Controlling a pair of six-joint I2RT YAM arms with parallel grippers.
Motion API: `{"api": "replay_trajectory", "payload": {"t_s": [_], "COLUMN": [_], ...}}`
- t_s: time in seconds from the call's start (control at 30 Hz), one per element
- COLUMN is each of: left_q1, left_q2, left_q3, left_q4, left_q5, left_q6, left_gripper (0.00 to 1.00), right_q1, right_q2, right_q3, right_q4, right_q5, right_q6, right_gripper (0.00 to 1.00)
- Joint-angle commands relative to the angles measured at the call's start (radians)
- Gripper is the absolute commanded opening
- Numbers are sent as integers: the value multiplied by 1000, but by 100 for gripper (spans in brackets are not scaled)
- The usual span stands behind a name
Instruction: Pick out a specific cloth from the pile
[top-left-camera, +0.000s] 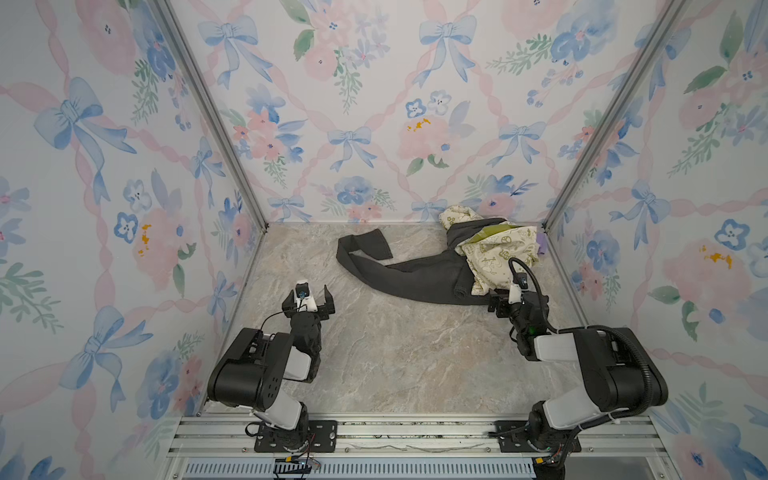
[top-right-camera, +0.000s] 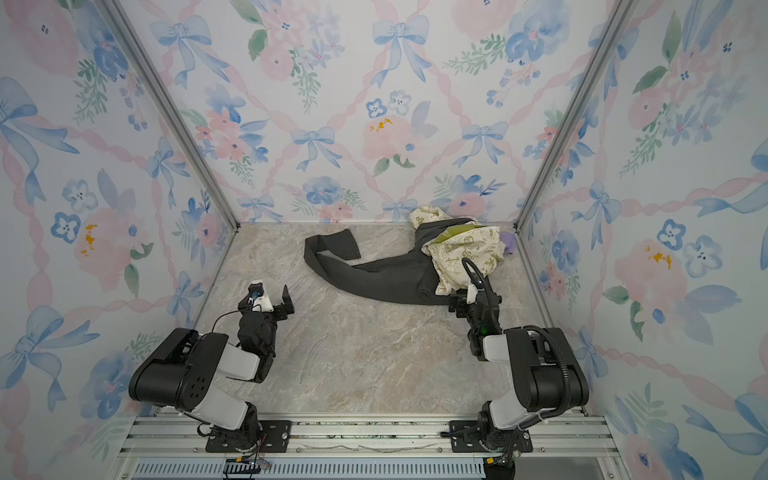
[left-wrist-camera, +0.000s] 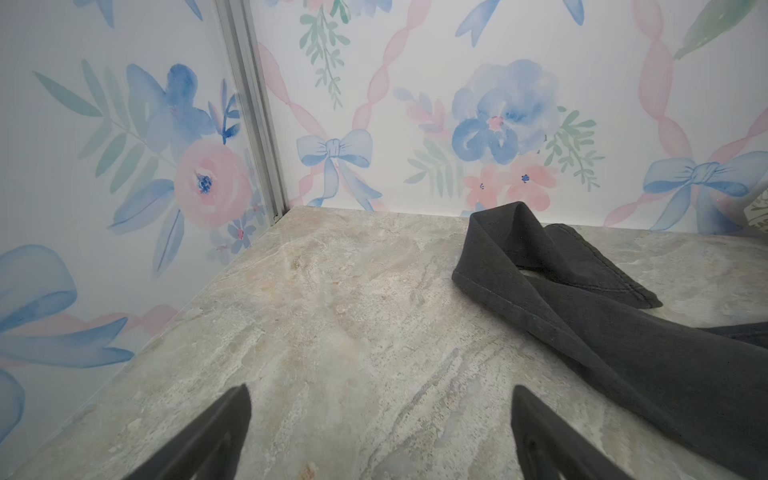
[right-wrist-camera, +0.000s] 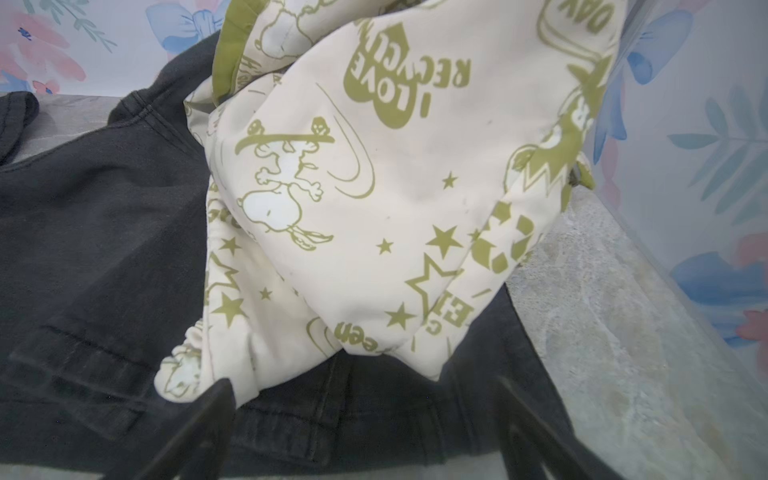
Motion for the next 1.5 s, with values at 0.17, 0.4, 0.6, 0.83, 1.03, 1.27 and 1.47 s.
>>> {"api": "replay_trajectory", "payload": {"t_s": [0.17, 0.4, 0.6, 0.83, 1.03, 1.27, 1.47], "left_q1": [9, 9, 10, 10, 9, -17, -68], "left_q2": [-3, -3, -3, -3, -6, -34, -141], "left_q3": [4, 2, 3, 2, 0, -11, -48], "left_q4": [-8, -8, -10, -8, -7, -4, -6], "left_q5": [14, 15, 17, 17, 16, -1, -43], "left_q6": [-4, -3, -5, -3, -4, 24, 76], "left_gripper": [98, 98, 98, 98, 98, 98, 98], "right_q1": [-10, -12, -31, -26, -11, 27, 80], "right_q2": [-3, -3, -3, -3, -4, -41, -161], "right_q3": [20, 20, 24, 24, 21, 42, 74], "right_q4": [12, 10, 8, 7, 7, -63, -217], "right_q5": [-14, -21, -52, -42, -14, 71, 159], "right_q6": [15, 16, 28, 24, 15, -6, -33], "right_gripper": [97, 97, 97, 97, 97, 97, 97]}}
